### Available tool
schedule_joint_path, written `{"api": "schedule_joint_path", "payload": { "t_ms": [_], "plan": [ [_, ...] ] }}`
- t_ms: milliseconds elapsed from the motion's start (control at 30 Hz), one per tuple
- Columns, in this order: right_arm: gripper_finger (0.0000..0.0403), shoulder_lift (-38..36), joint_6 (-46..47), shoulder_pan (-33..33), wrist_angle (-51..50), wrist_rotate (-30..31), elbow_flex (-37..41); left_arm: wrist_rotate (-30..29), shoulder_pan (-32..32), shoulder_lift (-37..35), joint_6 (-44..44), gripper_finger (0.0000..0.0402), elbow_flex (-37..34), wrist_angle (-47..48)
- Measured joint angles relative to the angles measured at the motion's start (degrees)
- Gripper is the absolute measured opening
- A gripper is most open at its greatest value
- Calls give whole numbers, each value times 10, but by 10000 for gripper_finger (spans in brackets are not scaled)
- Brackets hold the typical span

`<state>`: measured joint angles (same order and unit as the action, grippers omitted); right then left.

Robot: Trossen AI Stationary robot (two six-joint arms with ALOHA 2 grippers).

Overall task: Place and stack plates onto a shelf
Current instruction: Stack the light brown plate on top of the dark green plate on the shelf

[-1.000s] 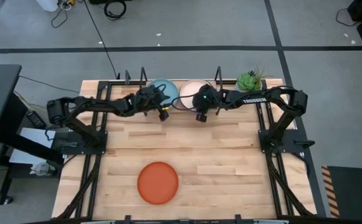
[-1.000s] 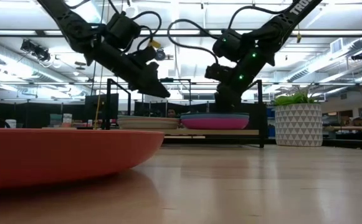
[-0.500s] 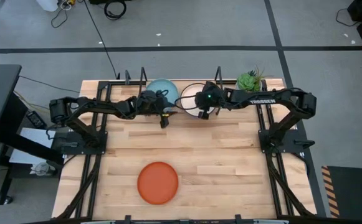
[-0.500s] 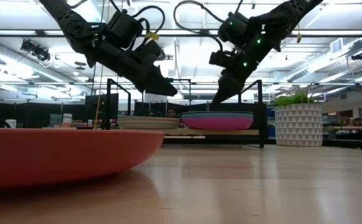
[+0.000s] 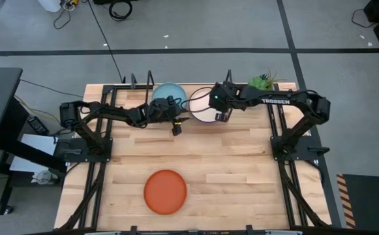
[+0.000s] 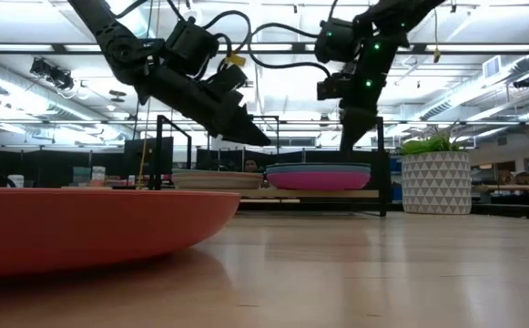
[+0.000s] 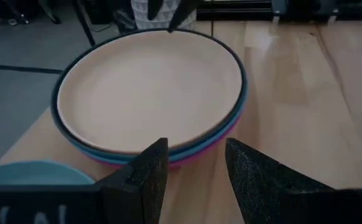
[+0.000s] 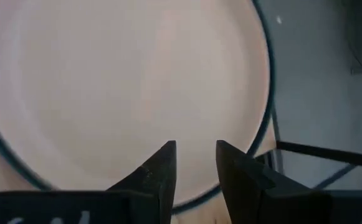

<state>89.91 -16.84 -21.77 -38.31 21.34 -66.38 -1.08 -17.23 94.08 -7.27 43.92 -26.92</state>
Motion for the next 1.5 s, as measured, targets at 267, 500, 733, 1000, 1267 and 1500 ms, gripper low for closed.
{"api": "schedule_joint_path", "payload": {
  "t_ms": [267, 500, 733, 1000, 1267, 1500],
  "plan": [
    [106, 57, -36, 8, -127, -15, -91, 0, -19, -36, -9, 169, 0, 108],
    [98, 145, -63, 6, -246, -10, -174, 1, -32, -92, -10, 169, 1, 196],
    [91, 194, -110, 4, -279, 18, -185, 0, -45, -102, -16, 169, 0, 246],
    [90, 221, -91, -2, -229, -9, -186, 0, -55, -102, -31, 169, 0, 255],
    [87, 213, -103, 2, -175, -41, -185, 33, -57, -102, -72, 169, 0, 236],
    [81, 205, -105, 0, -164, -64, -183, 34, -57, -96, -86, 169, -4, 168]
  ]
}}
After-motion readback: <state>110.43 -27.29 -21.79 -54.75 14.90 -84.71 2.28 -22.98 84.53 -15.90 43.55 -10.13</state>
